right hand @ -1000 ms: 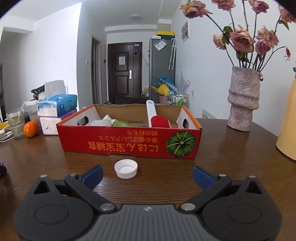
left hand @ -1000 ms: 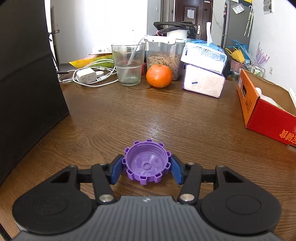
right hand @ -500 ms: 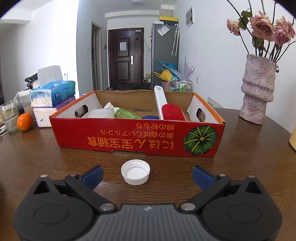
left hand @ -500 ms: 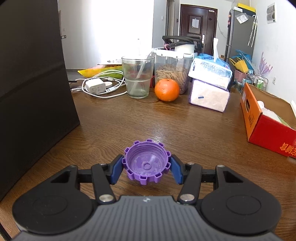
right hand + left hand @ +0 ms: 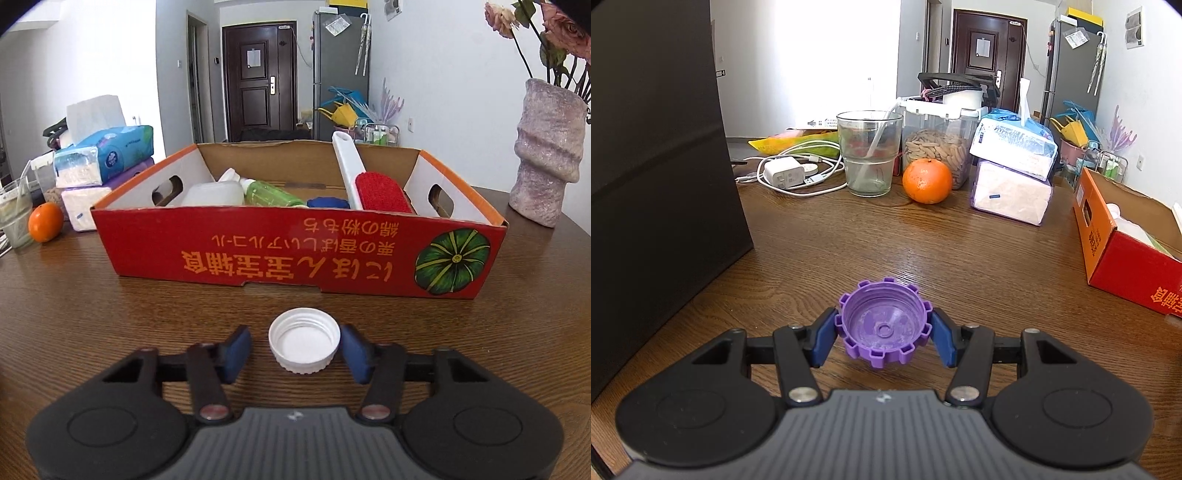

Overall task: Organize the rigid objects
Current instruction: 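Grasp the white bottle cap with the right tool while left holds the purple cap, then carry the purple cap and white cap over the red cardboard box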

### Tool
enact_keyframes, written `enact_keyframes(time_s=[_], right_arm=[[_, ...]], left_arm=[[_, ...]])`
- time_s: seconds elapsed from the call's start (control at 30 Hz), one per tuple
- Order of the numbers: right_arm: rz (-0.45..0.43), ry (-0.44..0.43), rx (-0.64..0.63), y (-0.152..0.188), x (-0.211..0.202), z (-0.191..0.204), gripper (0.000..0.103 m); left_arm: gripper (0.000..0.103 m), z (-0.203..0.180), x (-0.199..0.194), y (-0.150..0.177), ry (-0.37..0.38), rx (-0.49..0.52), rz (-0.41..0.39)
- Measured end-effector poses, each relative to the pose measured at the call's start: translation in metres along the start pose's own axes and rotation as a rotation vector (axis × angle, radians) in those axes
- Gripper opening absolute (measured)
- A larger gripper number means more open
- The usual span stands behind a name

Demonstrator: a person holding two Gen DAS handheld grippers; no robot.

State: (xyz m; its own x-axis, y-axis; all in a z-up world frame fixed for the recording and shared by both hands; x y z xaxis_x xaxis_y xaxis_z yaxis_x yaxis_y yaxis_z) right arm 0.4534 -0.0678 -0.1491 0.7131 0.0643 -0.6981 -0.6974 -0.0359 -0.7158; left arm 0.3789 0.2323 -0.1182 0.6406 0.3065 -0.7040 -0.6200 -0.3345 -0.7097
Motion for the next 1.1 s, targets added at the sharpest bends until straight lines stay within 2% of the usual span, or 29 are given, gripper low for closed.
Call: enact_keyframes(time_s=[0.37,0.77,1.1], right_arm=[[-0.123,-0.003,0.012,-0.001,-0.028,-0.004,0.039],[-0.254,-0.057,0.024,-0.003,-0.074,-0.005,0.039],[-0.297,-0.098,0.04,-0.009,-0.091,-0.01,0.039]], left_arm=[[0.055,0.0,-0.002,-0.001,0.003,0.003,-0.006],[0.055,0.001,-0.01,0.001,-0.028,-0.021,-0.037],[0.055,-0.029,-0.037,0.005,0.033,-0.007,-0.07]])
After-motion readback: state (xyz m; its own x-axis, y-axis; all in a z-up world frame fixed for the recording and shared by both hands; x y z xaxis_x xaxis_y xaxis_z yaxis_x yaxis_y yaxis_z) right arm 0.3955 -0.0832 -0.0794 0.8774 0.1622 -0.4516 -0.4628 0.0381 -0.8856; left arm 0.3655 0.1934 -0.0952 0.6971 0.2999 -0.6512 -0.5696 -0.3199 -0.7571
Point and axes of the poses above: each gripper's, at about its wrist camera, not at the fingertips, and x roughly the way its jaws point, z to its left, y to its underside, the point moved 4 cm from there along x, roughly the way its jaws point, and after that the axes turned 7 degrees about z, right-handed, at the moved point
